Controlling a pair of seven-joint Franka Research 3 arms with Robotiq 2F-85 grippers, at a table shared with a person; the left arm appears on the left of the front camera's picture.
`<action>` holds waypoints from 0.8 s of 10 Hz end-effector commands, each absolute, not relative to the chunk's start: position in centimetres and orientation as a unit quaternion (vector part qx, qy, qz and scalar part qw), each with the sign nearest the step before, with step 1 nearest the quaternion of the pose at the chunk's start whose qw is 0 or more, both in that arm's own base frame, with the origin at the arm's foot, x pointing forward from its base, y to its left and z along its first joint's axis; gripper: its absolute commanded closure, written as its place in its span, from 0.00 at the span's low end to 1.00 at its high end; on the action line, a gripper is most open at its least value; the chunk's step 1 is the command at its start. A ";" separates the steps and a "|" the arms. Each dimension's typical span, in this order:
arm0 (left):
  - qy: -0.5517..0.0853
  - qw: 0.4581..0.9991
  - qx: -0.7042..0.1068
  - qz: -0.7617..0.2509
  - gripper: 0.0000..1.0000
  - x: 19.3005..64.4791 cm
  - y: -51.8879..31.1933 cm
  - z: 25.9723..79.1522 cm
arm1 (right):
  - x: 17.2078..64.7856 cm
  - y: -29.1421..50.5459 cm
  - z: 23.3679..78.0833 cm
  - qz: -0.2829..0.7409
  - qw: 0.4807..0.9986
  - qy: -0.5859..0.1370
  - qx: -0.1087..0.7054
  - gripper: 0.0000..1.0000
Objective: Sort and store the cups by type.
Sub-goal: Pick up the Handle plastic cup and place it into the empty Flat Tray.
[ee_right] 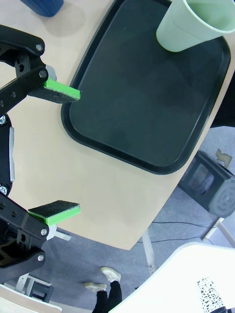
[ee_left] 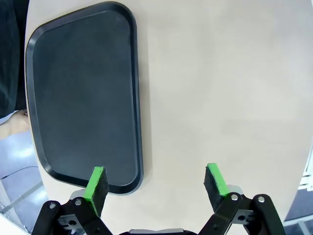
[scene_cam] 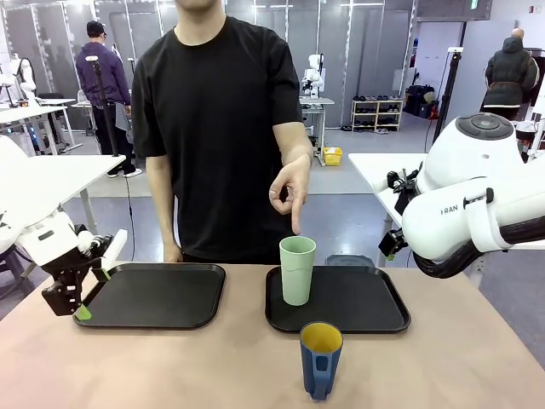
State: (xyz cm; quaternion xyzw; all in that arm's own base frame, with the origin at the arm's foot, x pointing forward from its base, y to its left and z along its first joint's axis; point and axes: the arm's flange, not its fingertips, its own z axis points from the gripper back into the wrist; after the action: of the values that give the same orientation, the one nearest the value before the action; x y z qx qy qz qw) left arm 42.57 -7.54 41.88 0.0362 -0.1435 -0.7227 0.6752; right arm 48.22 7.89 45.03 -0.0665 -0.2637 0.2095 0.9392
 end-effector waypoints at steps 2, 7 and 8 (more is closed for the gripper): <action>-0.146 0.674 0.051 -0.722 0.00 42.4 -7.5 41.7 | 48.2 7.8 45.1 0.211 0.939 -0.264 -0.067 0.00; -0.146 0.674 0.051 -0.722 0.00 42.4 -7.5 41.7 | 48.0 6.1 45.6 0.311 0.910 -0.263 -0.075 0.00; -0.146 0.674 0.051 -0.722 0.00 42.4 -7.5 41.7 | 47.6 5.4 45.8 0.362 0.898 -0.240 -0.072 0.00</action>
State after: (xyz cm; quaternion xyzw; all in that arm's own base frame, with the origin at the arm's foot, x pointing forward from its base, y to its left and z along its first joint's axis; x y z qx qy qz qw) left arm 42.56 -7.62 41.87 0.0361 -0.1444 -0.7232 0.6744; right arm 48.23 7.45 45.07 -0.0826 -0.2571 0.3024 0.9141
